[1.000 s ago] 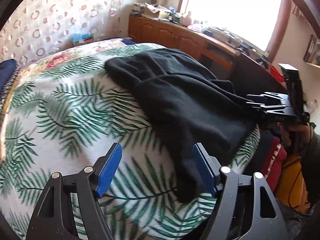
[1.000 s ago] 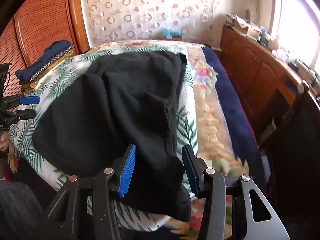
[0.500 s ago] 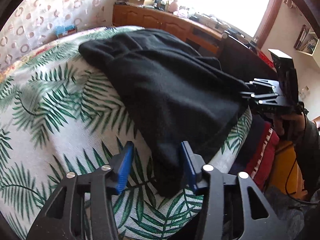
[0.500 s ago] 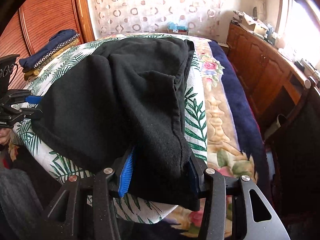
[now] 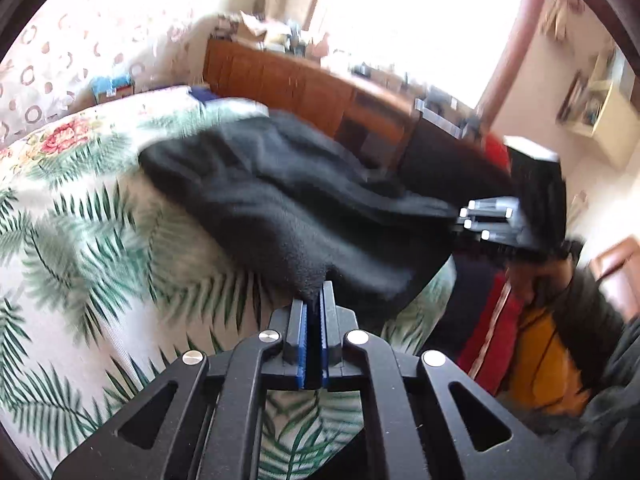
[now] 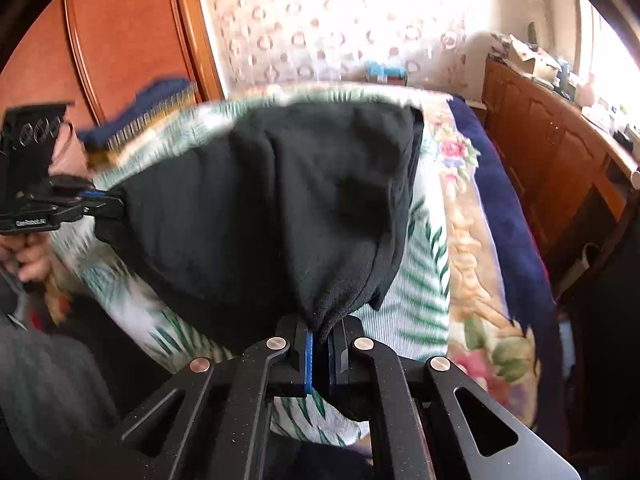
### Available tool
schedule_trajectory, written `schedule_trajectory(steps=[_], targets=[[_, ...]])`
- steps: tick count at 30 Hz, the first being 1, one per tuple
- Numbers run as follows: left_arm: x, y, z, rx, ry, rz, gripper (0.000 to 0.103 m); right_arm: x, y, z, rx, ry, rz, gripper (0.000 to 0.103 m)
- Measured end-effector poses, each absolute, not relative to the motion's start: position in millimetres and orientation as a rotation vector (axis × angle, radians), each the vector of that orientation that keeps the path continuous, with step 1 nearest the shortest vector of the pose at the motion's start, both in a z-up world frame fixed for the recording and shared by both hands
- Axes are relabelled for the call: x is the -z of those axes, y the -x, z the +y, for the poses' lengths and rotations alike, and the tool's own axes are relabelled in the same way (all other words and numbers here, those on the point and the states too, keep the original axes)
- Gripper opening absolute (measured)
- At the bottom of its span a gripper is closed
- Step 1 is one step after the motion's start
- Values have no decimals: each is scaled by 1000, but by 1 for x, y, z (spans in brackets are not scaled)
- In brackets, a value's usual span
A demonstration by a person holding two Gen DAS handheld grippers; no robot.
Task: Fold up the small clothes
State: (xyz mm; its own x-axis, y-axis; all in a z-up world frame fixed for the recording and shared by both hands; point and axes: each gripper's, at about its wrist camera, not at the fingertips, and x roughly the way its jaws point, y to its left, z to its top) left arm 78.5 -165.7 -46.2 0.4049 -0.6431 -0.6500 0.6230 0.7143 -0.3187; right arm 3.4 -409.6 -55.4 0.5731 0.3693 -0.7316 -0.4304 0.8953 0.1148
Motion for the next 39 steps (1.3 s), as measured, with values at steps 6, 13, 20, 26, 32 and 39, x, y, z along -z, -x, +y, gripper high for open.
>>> schedule_trajectory(steps=[6,13,20,26,32,39], targets=[[2,-139,-151,744,130,752,6,-10,-36,-417,-459,47,671,4],[14,-244,-142,634,166,795,6,-32,-155,-390,-396,102,632,4],[52,-295,-137,573,191,896,6,6,-240,-353,-392,109,719,4],[49,-296,-133,541,129,832,55,6,-261,-350,-360,160,722,40],[49,-279,-127,564,106,809,75,15,-242,-361,-328,211,711,55],[72,-269,-150,641,68,879,75,25,-240,-371,-387,137,789,55]])
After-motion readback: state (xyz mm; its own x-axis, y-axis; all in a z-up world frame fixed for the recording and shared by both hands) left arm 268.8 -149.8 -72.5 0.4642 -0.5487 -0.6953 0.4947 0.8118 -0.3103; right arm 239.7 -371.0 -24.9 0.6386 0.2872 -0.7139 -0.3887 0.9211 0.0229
